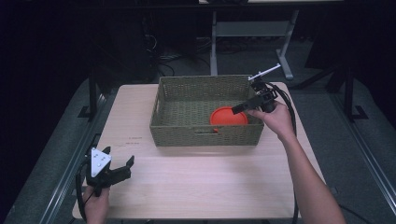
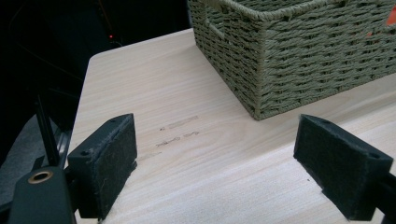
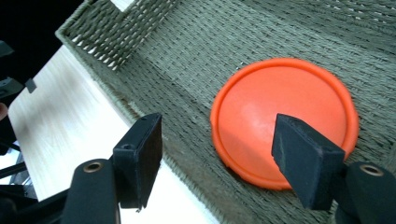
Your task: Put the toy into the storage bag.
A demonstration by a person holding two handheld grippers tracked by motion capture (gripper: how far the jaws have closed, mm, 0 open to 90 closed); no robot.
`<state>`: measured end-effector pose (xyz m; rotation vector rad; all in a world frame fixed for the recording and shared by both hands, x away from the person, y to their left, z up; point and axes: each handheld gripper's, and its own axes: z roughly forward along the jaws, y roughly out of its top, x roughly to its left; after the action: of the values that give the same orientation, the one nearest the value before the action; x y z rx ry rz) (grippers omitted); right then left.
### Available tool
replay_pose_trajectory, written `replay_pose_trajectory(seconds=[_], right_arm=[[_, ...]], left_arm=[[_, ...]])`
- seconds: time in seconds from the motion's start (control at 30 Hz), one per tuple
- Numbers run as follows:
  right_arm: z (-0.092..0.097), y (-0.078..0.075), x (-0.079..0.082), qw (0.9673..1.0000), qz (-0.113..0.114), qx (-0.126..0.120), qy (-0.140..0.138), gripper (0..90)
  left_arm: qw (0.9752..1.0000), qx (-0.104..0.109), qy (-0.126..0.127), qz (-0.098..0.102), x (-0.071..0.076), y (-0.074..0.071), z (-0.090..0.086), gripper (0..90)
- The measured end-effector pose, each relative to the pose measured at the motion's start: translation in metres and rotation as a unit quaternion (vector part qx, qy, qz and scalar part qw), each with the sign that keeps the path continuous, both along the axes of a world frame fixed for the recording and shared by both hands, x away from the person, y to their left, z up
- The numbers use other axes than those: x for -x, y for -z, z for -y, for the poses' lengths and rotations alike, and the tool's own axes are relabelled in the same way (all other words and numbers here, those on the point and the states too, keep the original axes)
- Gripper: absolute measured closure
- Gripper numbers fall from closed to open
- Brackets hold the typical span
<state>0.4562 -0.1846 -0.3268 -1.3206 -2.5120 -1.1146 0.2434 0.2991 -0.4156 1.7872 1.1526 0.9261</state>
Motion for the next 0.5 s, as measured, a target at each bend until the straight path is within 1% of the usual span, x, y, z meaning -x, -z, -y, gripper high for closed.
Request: replay_pose_trajectory(seconds=[0.17, 0.5], right_arm=[[0.003, 0.000, 0.011, 0.9999, 0.005, -0.012, -0.003, 32.7], [0.007, -0.003, 0.029, 0.9997, 0.011, -0.016, -0.016, 30.4]], left_arm=[[1.0000, -0.002, -0.001, -0.002, 0.000, 0.000, 0.000, 12.8], [1.0000, -0.002, -0.002, -0.001, 0.000, 0.000, -0.001, 12.9]])
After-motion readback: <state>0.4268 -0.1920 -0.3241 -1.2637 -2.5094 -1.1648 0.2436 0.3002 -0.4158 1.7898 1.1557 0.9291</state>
